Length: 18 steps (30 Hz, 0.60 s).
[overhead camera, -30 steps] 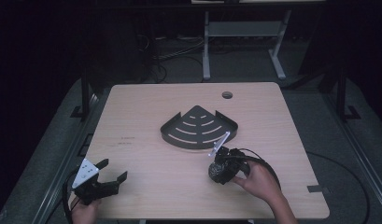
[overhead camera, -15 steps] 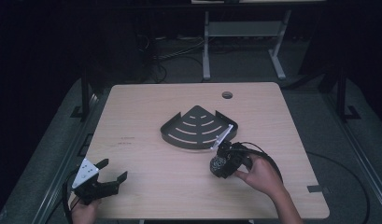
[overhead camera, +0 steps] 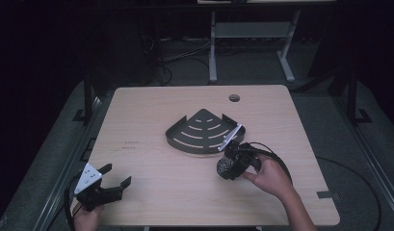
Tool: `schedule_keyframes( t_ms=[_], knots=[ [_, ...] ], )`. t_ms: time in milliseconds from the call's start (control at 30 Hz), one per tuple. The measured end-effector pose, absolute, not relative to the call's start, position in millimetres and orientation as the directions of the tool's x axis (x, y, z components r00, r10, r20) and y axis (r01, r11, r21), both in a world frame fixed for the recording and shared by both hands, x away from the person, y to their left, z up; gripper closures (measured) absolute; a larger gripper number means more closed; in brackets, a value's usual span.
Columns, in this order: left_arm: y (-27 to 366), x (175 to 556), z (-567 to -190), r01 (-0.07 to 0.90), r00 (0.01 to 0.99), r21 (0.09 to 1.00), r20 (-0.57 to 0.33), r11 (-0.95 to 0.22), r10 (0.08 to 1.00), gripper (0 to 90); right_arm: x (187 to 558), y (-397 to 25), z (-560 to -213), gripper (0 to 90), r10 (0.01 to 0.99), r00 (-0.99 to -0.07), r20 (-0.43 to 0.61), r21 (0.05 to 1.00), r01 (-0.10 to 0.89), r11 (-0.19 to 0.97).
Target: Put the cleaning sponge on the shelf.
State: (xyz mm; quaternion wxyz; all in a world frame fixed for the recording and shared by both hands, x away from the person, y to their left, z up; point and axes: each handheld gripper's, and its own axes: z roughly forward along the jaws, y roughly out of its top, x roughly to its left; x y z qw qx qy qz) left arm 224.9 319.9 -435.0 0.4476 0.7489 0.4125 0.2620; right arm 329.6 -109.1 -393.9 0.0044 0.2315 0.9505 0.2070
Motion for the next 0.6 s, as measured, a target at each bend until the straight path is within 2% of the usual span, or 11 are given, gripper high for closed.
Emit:
schedule_keyframes(
  t_ms=[600],
  knots=[
    [319,226,-435,0.384,0.524,0.885,0.026,-0.263,0.851,13.2,339,-106,-379,32.9,0.436,-0.896,0.089,0.399,0.433,0.808]
  ],
)
